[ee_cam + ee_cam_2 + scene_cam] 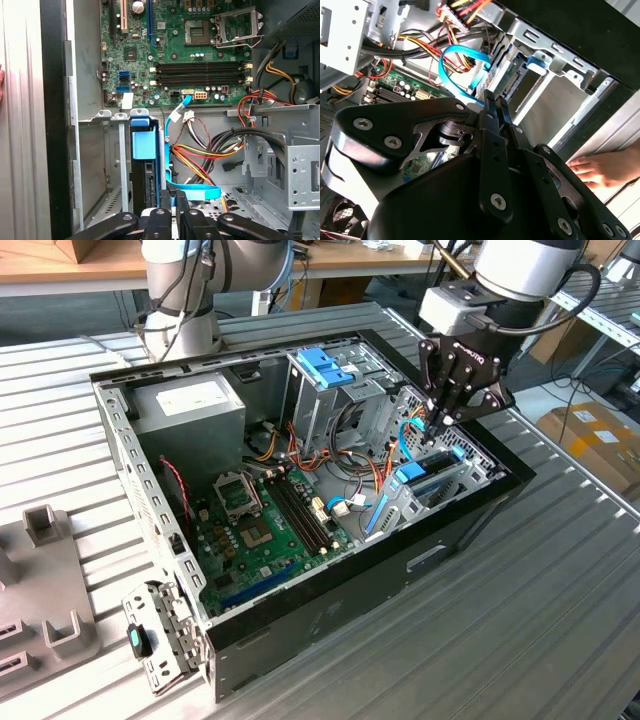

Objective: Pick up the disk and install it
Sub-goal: 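Insert the first disk wire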

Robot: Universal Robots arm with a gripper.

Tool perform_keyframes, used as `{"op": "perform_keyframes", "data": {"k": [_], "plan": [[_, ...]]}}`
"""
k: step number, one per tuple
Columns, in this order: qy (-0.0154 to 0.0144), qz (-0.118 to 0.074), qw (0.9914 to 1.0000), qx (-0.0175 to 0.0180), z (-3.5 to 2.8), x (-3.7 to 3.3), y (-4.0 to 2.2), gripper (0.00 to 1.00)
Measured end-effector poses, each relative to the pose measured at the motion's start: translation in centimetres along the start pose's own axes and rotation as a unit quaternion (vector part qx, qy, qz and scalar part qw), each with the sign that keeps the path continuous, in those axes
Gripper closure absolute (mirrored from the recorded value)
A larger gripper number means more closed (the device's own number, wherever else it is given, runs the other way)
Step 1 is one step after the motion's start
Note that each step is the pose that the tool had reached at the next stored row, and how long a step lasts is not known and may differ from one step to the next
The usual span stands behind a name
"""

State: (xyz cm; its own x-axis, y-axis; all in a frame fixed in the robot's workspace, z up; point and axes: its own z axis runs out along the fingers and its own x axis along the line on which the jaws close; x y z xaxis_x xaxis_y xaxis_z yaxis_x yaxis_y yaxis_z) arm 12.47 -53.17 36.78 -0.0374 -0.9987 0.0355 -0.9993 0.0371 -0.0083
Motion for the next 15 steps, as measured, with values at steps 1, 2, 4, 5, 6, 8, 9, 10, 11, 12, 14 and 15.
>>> {"op": "perform_keyframes", "data": {"k": [1,2,4,5,6,8,9,10,11,12,14,15], "plan": [[0.0,0.0,1.0,0.0,0.01,0.08,0.0,0.84],[-0.0001,0.0,1.0,0.0,0.02,0.1,-0.01,0.84],[-0.0001,0.0,1.0,0.0,0.02,0.1,-0.01,0.84],[-0.0003,0.0,1.0,0.0,0.02,0.1,-0.01,0.84],[-0.0005,0.0,1.0,0.0,0.08,0.1,-0.01,0.84],[-0.0006,0.0,1.0,0.0,0.09,0.12,-0.01,0.84],[-0.0005,0.0,1.0,0.0,0.09,0.15,-0.01,0.84],[-0.0005,0.0,1.0,0.0,0.09,0.16,-0.01,0.84],[-0.0005,0.0,1.0,0.0,0.1,0.18,-0.01,0.84],[-0.0005,0.0,1.0,0.0,0.12,0.19,-0.01,0.84],[-0.0005,0.0,1.0,0.0,0.21,0.21,-0.01,0.84],[-0.0005,0.0,1.0,0.0,0.26,0.22,-0.01,0.84]]}}
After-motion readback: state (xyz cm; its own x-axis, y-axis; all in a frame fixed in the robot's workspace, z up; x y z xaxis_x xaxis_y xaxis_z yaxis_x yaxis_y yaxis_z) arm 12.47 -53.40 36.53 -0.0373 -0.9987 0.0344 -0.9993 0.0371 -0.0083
